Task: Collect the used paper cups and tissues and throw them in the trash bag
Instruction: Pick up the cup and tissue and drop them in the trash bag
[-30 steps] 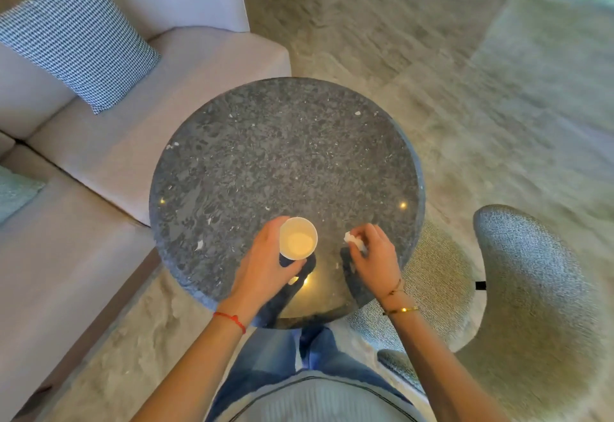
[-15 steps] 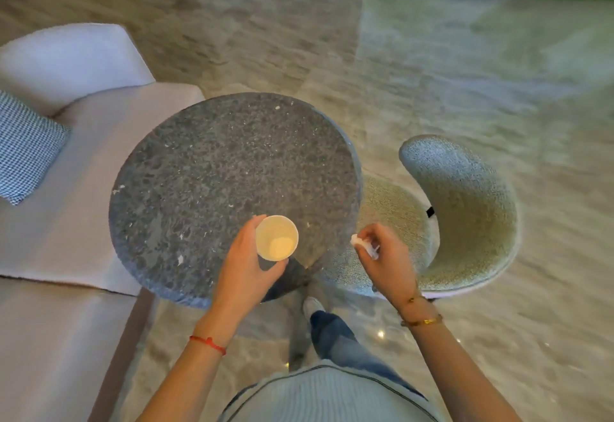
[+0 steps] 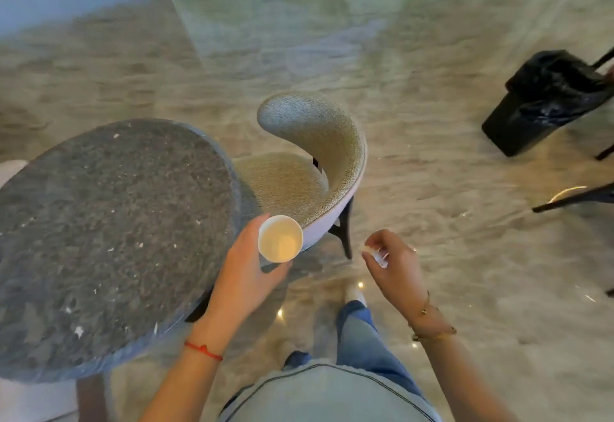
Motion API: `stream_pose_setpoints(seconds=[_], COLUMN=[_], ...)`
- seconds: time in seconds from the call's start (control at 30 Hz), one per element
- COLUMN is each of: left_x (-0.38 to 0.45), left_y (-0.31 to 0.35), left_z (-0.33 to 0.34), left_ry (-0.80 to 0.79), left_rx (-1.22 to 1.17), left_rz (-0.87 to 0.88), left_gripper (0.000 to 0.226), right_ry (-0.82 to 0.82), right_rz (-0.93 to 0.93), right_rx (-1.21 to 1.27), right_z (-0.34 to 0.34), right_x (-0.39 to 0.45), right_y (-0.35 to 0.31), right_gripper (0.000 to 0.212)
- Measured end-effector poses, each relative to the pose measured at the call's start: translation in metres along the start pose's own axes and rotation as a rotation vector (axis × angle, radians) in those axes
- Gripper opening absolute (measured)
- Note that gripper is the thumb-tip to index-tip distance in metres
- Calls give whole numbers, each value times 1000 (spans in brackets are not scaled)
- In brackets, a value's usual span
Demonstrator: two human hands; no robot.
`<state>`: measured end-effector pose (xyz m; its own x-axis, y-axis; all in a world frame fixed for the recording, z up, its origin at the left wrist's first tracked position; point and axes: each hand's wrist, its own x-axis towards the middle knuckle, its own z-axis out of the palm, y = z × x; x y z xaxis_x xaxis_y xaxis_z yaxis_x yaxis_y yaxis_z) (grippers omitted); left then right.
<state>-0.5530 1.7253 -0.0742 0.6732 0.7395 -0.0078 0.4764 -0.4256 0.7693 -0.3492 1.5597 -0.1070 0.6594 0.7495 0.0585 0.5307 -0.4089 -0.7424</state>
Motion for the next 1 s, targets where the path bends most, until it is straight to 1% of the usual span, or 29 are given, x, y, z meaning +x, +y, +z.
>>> stream_pose_setpoints(seconds=[0.17, 0.27, 0.33, 0.43, 0.57, 0.67, 0.83, 1.0], left_x=[40, 70, 89, 115, 143, 166, 214, 278], left_y=[56, 101, 133, 182, 245, 279, 316, 350], left_z=[61, 107, 141, 192, 254, 293, 348, 407], left_ry=[-119, -191, -227, -281, -356, -402, -450, -465], left_rx=[16, 19, 23, 34, -21, -30, -6, -10], left_rz=[137, 231, 271, 339, 398, 424, 442, 465], left_gripper=[77, 73, 73, 78, 77, 74, 78, 80], right_ry=[133, 214, 268, 338, 412, 462, 509, 531], right_rz=[118, 190, 230, 291, 350, 400, 482, 524], right_rx=[-22, -37, -62, -112, -122, -125, -119, -110], right_z=[-61, -107, -142, -195, -253, -284, -319, -350], right_x=[-9, -6, -4, 0, 5, 13, 36, 89], right_y=[51, 87, 113, 151, 198, 228, 277, 330], right_gripper=[13, 15, 15, 15, 15, 14, 16, 15])
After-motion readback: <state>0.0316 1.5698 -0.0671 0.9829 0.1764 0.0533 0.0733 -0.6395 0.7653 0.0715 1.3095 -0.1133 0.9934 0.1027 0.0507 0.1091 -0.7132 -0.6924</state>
